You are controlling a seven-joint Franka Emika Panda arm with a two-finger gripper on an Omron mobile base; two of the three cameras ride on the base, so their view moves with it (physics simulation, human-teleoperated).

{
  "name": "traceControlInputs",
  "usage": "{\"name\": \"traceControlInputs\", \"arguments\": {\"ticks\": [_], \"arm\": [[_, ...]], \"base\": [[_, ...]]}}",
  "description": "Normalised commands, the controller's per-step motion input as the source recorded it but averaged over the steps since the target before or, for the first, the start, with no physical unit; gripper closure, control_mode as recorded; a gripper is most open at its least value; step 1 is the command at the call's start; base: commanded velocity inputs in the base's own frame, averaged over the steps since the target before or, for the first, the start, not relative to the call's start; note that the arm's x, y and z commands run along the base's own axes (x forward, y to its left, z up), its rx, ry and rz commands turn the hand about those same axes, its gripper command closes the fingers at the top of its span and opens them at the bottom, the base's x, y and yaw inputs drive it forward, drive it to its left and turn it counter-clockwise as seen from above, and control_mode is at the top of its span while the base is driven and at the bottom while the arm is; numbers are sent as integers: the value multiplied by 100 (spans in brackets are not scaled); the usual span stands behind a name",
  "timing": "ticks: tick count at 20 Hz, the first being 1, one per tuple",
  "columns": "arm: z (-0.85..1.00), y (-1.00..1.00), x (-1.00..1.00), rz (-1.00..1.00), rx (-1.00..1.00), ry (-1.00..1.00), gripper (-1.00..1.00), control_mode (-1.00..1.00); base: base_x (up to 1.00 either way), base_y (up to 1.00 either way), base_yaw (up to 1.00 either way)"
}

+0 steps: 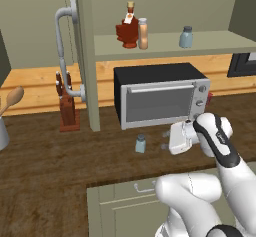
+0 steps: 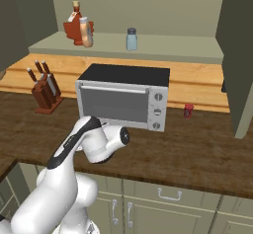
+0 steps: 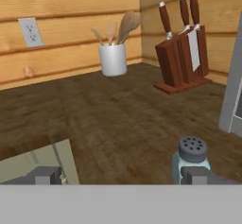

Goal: Put the shaker and condiment bottle from the counter next to their counterparts in the cabinet.

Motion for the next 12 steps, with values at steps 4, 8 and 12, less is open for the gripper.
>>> {"name": "traceControlInputs", "arguments": {"ticks": [4, 8, 12], "arm": [[-43, 67, -18, -26, 0, -16, -100, -100], [-48, 23, -25, -15, 0, 1, -100, -100], [-42, 2, -9, -16, 2, 0, -100, -100]], "base": [[0, 0, 0], [0, 0, 0], [0, 0, 0]]}}
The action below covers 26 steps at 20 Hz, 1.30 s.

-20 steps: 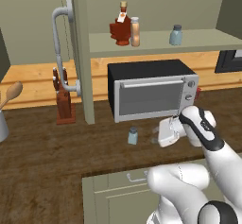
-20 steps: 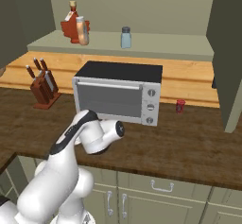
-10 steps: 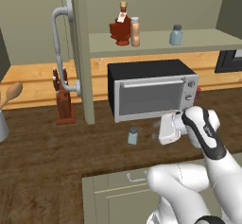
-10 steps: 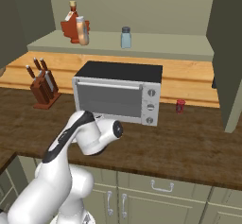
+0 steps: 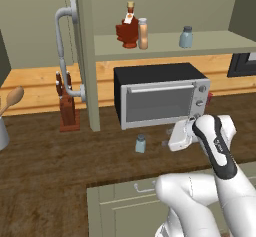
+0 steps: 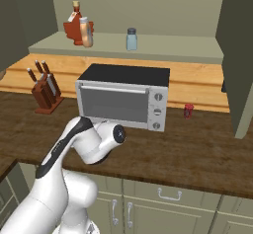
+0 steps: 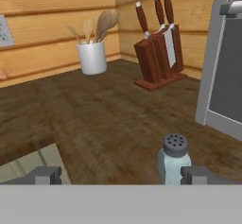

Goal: Put the shaker and condiment bottle from the counter next to their counterparts in the cabinet.

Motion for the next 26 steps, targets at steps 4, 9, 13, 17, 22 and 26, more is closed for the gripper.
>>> {"name": "traceControlInputs", "arguments": {"ticks": [4, 9, 13, 17, 22, 26], "arm": [[-43, 19, -8, -14, 0, -1, -100, -100], [-65, 37, -13, -9, 0, -11, -100, -100], [-69, 41, -8, -5, 0, -14, -100, -100], [-96, 59, -1, -5, -3, -9, -100, -100], [-88, 57, 0, -5, -1, 0, -100, -100], [-60, 35, 0, -5, 0, 0, -100, -100]], "base": [[0, 0, 0], [0, 0, 0], [0, 0, 0], [0, 0, 0], [0, 0, 0], [0, 0, 0]]}}
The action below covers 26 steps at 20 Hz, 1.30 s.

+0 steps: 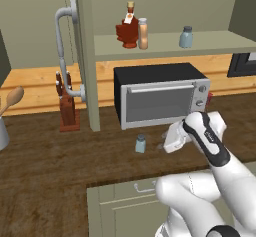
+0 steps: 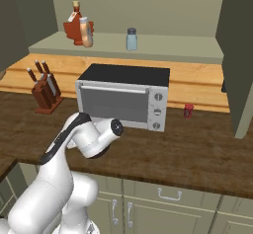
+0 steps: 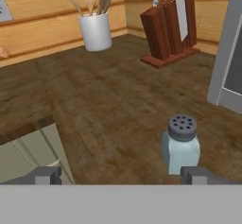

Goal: Put the shaker and condiment bottle from the counter next to their counterparts in the cabinet.

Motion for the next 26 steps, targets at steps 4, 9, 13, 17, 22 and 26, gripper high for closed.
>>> {"name": "traceControlInputs", "arguments": {"ticks": [4, 9, 13, 17, 22, 26], "arm": [[-60, 33, 0, -5, 0, -1, -100, -100], [-57, 36, 0, -6, 0, -3, -100, -100], [-43, 24, 0, -6, 0, -1, -100, -100], [-27, 5, 0, -3, 0, 0, -100, -100], [-28, 7, 0, -1, 0, 0, -100, -100], [-26, 3, 0, 0, 0, 0, -100, -100]], "base": [[0, 0, 0], [0, 0, 0], [0, 0, 0], [0, 0, 0], [0, 0, 0], [0, 0, 0]]}}
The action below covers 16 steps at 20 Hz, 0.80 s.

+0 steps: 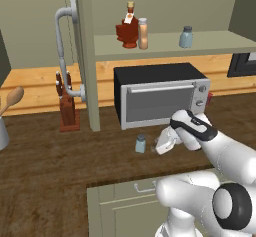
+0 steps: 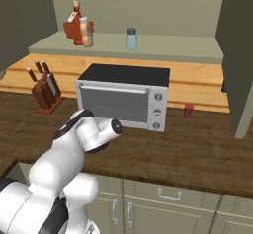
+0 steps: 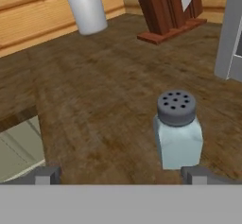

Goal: Put the shaker and condiment bottle from the counter next to their counterparts in the cabinet.

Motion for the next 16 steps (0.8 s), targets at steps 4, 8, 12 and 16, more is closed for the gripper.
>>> {"name": "traceControlInputs", "arguments": {"ticks": [4, 8, 12, 16], "arm": [[-17, 0, 5, 0, 0, 0, -100, -100], [-10, 0, 20, -4, 0, -3, -100, -100], [-3, 0, 37, -1, 0, -5, -100, -100], [-19, 2, 25, 0, -3, -5, -100, -100]], "base": [[0, 0, 0], [0, 0, 0], [0, 0, 0], [0, 0, 0]]}}
